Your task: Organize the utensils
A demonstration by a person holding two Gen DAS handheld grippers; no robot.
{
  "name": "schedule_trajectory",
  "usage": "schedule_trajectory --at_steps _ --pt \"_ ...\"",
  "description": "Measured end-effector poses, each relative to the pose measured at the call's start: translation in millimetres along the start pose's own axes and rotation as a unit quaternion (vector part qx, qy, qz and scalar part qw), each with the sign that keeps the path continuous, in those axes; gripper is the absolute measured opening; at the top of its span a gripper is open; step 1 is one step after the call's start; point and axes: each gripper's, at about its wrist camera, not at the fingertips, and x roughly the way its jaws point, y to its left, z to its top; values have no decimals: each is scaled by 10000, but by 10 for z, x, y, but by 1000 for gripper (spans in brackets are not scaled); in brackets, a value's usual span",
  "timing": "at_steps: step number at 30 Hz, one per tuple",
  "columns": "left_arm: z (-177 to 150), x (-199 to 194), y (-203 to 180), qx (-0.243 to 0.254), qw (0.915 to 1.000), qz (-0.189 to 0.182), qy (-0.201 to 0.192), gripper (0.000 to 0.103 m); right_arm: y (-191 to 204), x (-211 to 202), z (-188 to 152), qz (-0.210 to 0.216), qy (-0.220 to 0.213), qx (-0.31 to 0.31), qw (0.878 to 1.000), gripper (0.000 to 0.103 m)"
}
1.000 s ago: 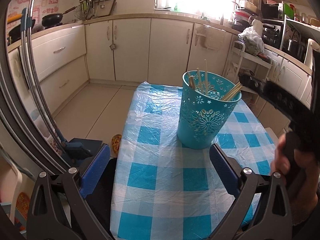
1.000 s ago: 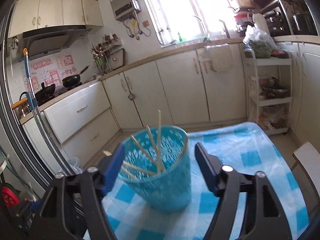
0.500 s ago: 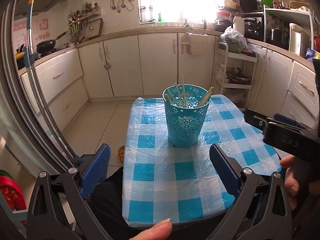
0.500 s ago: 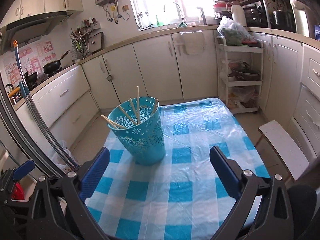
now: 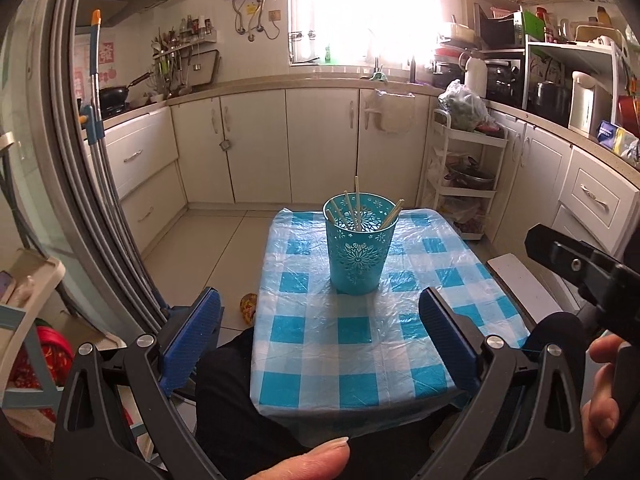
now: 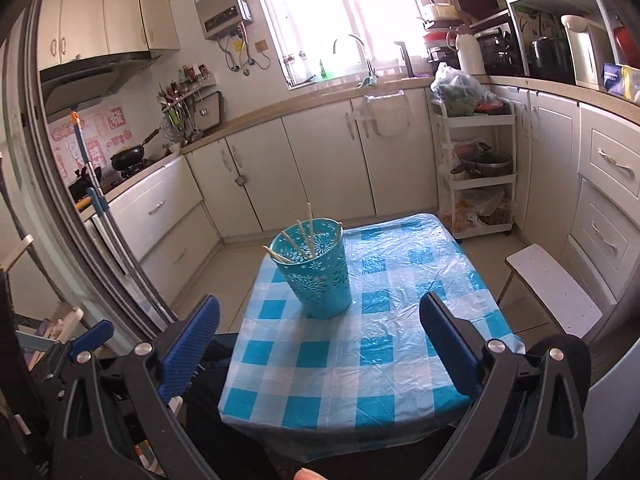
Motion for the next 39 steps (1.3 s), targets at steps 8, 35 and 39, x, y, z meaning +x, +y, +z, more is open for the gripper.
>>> schedule_trajectory --at_steps 8,35,39 --pt "-21 -482 72 -198 9993 152 -263 95 149 -520 -132 24 -420 -137 9990 96" --pt "-186 -1343 215 -298 9964 131 -784 95 436 -1361 -333 130 -1223 -557 9908 96" --pt "-194 -1419 225 -288 9959 132 -844 95 442 -1431 -351 165 -1303 -574 9897 96"
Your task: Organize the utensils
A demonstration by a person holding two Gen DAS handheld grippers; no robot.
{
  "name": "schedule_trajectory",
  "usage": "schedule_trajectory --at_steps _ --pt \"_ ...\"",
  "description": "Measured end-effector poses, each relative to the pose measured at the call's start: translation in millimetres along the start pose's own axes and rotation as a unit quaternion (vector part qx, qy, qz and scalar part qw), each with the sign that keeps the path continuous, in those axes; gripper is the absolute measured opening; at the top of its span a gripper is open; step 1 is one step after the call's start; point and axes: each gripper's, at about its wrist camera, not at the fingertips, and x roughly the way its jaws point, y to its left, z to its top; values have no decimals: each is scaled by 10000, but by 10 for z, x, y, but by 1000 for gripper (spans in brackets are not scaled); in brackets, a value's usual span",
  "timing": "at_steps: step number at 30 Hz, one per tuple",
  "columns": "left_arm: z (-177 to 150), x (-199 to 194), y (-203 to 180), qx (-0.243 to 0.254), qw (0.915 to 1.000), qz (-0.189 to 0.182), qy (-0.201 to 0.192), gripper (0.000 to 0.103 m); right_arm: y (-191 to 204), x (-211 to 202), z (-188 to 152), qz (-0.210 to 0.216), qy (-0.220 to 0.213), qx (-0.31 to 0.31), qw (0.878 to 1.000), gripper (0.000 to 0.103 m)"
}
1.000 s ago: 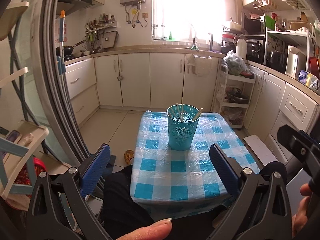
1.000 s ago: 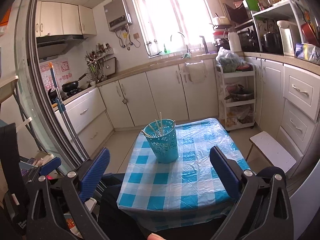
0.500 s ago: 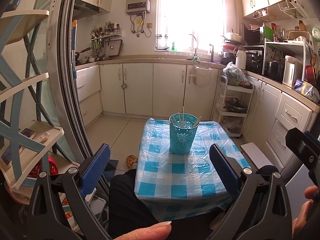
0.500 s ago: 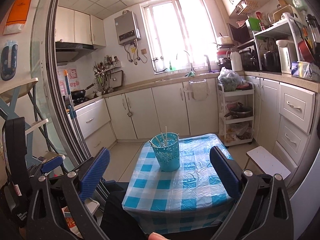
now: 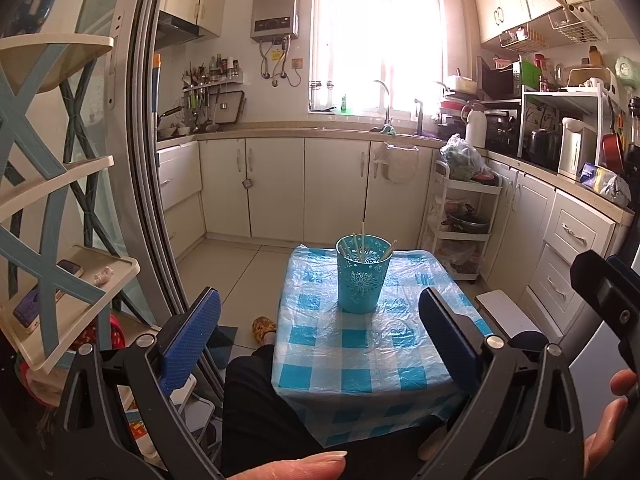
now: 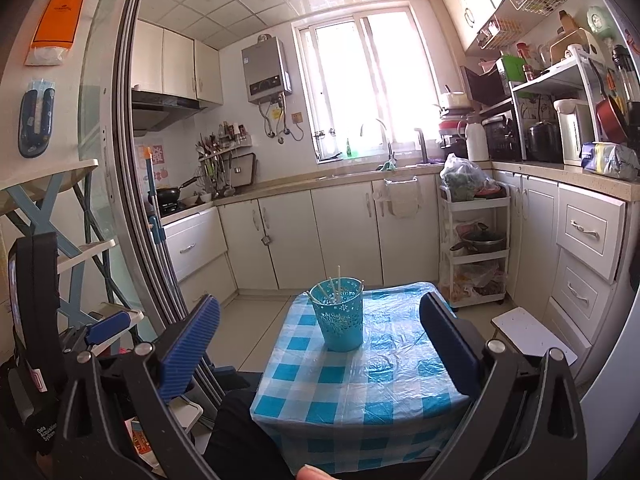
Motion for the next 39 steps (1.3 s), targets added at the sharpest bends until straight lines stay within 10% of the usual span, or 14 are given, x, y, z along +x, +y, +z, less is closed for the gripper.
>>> schedule_trajectory --at_steps 39 --pt "12 -189 28 -31 9999 -16 -131 95 65 -107 17 147 -80 -39 9999 96"
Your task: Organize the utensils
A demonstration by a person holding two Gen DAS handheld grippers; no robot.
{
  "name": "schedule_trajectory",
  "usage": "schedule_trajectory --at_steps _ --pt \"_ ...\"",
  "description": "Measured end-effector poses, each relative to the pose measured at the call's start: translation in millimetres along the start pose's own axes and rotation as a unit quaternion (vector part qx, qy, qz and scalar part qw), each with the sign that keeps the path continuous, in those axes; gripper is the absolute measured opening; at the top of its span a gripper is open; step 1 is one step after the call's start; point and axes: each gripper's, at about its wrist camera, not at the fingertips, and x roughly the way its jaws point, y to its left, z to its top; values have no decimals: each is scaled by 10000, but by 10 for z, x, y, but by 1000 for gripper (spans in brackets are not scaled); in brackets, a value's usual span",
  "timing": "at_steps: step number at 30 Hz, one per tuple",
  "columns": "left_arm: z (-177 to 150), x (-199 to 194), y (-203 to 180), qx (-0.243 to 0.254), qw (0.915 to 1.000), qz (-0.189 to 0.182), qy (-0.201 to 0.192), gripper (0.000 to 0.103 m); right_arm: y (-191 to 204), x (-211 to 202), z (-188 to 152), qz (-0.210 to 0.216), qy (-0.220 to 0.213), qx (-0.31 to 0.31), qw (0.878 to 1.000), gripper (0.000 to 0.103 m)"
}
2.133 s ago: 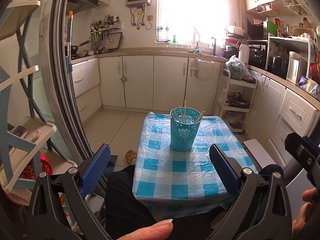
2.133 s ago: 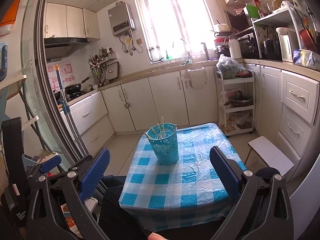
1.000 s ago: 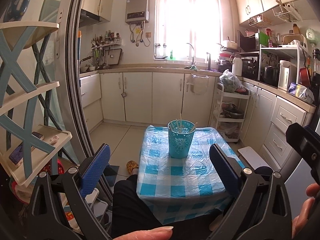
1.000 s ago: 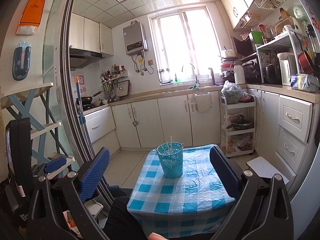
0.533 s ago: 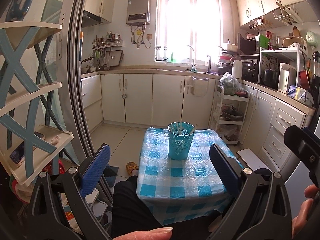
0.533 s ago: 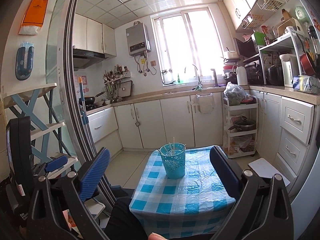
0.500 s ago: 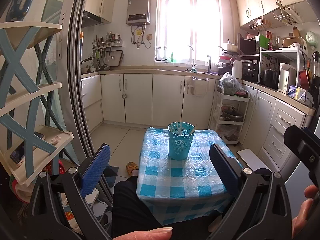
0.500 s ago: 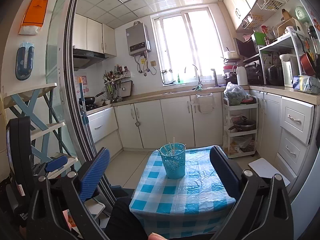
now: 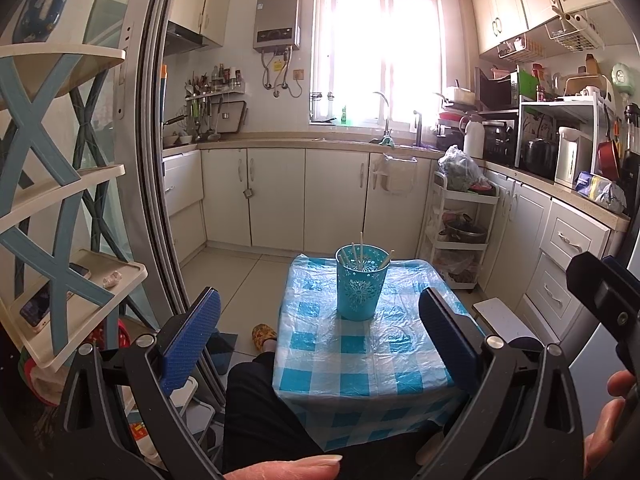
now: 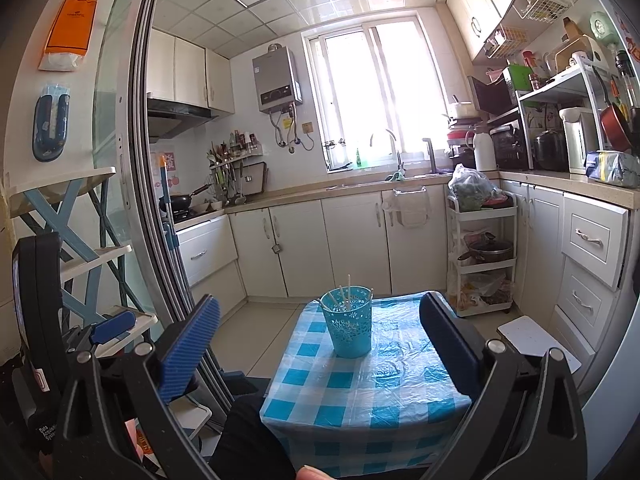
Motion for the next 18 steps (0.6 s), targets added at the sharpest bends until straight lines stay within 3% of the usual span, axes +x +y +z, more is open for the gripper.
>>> schedule_trajectory --at_steps 10,18 --pt "-49 378 7 -122 9995 -26 304 95 -88 324 -69 -18 424 121 9990 96" --pt "-181 1112 -88 124 9944 3 1051 95 -446 1236 -323 -382 1220 290 9914 96"
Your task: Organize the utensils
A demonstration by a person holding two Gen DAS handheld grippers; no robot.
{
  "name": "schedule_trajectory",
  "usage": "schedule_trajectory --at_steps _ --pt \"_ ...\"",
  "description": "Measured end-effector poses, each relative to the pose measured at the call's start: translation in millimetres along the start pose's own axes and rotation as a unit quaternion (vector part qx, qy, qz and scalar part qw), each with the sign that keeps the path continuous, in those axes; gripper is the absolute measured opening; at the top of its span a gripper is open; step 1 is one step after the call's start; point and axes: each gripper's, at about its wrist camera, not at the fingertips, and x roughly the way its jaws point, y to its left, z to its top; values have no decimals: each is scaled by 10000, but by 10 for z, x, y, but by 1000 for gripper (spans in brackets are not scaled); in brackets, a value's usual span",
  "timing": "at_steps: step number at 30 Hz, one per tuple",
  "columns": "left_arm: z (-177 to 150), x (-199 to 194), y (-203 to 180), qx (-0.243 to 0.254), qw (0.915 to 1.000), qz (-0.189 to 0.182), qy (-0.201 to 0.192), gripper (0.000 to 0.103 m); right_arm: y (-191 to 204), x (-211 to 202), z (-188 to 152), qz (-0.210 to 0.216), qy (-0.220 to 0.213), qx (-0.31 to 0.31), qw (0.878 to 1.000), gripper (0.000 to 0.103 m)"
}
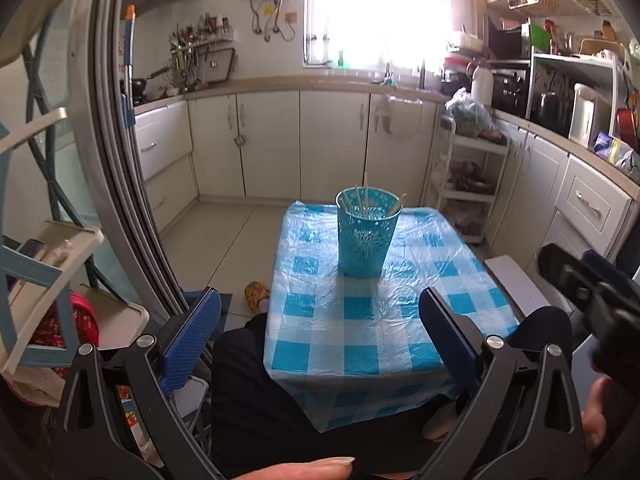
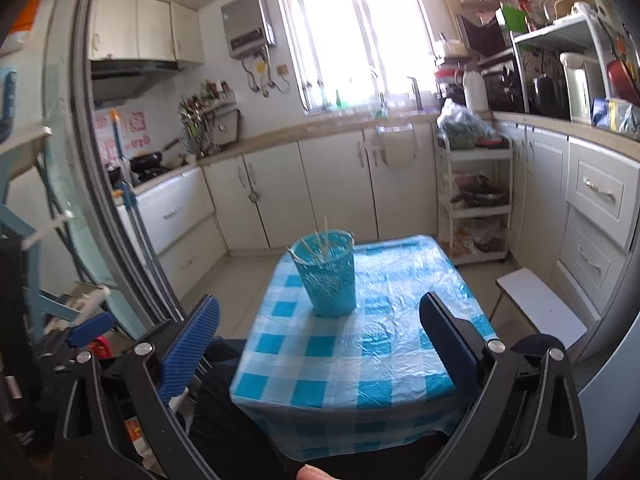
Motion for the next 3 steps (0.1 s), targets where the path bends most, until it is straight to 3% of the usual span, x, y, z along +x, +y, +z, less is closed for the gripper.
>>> schedule_trajectory --at_steps 3 --pt "17 242 -9 -25 9999 51 153 95 -169 537 -32 -253 311 -28 9992 96"
